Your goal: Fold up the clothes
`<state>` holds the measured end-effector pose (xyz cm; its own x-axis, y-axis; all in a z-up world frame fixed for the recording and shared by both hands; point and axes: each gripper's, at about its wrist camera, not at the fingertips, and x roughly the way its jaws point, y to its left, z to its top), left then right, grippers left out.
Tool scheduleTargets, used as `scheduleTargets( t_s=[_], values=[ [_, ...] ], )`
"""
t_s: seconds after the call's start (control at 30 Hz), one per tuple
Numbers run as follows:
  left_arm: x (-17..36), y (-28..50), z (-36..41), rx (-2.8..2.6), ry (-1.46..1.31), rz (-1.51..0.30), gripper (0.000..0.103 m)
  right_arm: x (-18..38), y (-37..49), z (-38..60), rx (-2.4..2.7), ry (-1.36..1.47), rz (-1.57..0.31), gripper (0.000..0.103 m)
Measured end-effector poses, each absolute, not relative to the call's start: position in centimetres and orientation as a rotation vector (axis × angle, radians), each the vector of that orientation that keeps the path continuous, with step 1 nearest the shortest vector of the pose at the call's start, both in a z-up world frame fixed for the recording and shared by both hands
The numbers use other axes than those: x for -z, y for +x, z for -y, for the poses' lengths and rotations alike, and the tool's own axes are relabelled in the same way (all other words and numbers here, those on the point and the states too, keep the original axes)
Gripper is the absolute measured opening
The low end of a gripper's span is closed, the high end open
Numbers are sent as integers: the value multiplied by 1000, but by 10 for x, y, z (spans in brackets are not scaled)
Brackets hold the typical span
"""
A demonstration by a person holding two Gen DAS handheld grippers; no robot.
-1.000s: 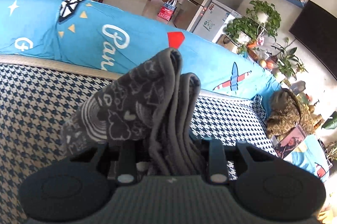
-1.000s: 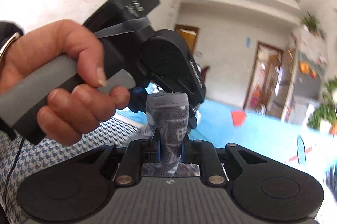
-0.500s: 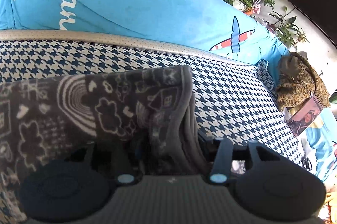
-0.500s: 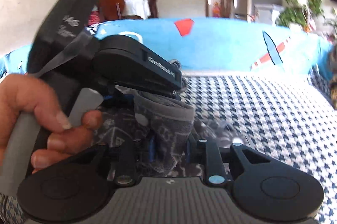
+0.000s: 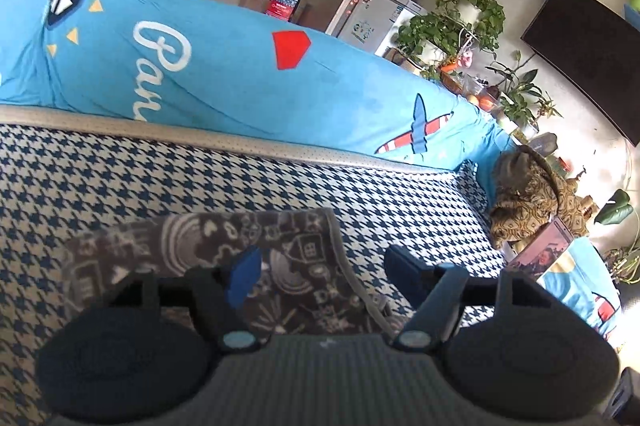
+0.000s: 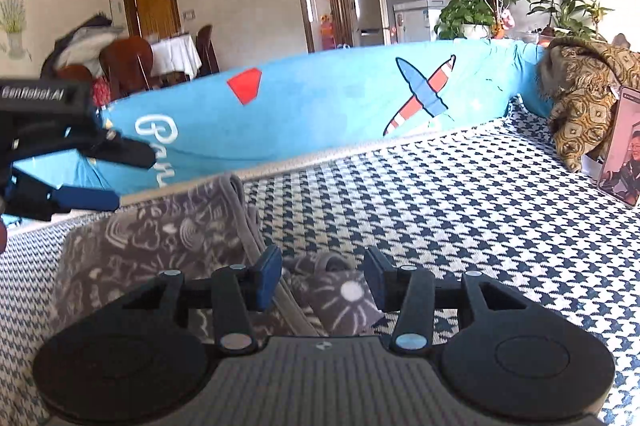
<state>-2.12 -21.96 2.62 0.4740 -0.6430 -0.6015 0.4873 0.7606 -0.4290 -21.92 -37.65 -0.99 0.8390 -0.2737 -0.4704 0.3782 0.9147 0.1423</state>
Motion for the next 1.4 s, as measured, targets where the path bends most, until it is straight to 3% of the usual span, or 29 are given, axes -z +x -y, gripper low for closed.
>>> scheduleTargets(
  t_s=[0.23,0.47,0.8,1.07,1.13,1.4],
  values=[
    [-37,-26,156,546,-186,-802,78,-9,-201,369,149,195,-404,47],
    [-13,-21,121,438,-150,-847,80,0,-164,352,59,91,-438,50],
    [26,-16,121,449,-105,-898,81,7,-127,365,-5,157,-458,50],
    [43,-7,124,446,-130,-872,92,21,-91,376,-18,210,-517,50],
    [48,-2,125,431,-129,-874,99,27,-82,377,-2,221,-546,50],
    [58,14,126,418,-184,-903,102,56,-53,397,118,365,-624,50]
  ],
)
